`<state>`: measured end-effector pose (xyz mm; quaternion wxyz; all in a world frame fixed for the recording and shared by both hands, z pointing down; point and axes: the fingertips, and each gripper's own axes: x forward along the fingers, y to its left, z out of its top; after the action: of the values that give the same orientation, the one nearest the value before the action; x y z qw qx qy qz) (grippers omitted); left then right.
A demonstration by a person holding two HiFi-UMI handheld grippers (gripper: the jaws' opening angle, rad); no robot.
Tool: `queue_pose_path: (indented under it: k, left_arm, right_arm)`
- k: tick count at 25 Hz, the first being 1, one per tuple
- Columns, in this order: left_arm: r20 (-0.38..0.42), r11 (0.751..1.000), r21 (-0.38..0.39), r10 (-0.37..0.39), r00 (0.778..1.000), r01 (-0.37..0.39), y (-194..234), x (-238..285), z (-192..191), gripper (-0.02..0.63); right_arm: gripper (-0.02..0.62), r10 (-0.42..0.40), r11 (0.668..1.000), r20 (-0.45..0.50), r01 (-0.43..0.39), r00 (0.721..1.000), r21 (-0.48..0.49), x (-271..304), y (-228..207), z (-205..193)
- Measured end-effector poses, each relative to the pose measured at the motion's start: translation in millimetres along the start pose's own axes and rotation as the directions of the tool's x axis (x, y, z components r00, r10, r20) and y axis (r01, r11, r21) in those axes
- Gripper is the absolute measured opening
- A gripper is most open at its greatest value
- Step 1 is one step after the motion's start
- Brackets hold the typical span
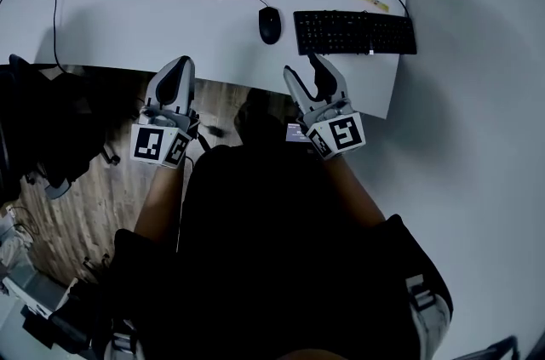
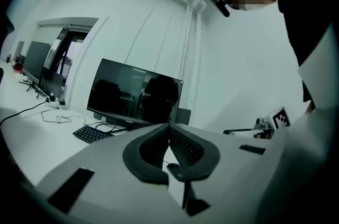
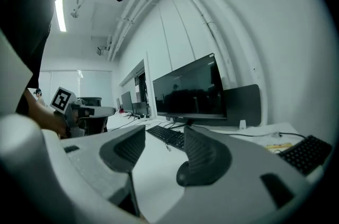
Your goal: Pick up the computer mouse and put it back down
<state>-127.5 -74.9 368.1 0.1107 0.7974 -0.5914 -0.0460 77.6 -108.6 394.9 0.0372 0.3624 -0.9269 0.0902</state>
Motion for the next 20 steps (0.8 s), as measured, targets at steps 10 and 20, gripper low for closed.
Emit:
queue_pose_path:
  k: [10,20]
  left_arm:
    - [-0.054,0.999,-0.006,-0.045,0.998,0.045,7,76,-3,-0.003]
    - [-0.087,0.994,0.002,-0.109,0.99,0.109,27,116,-13,-0.003]
  right_arm:
    - [0.227,0.032,0.997,-0.036,-0.03,0.999,0.071,50,-34,-14]
    - [0.242,-0.008,0.993,-0.114,0.021,0.993,0.117,85,-48,-39]
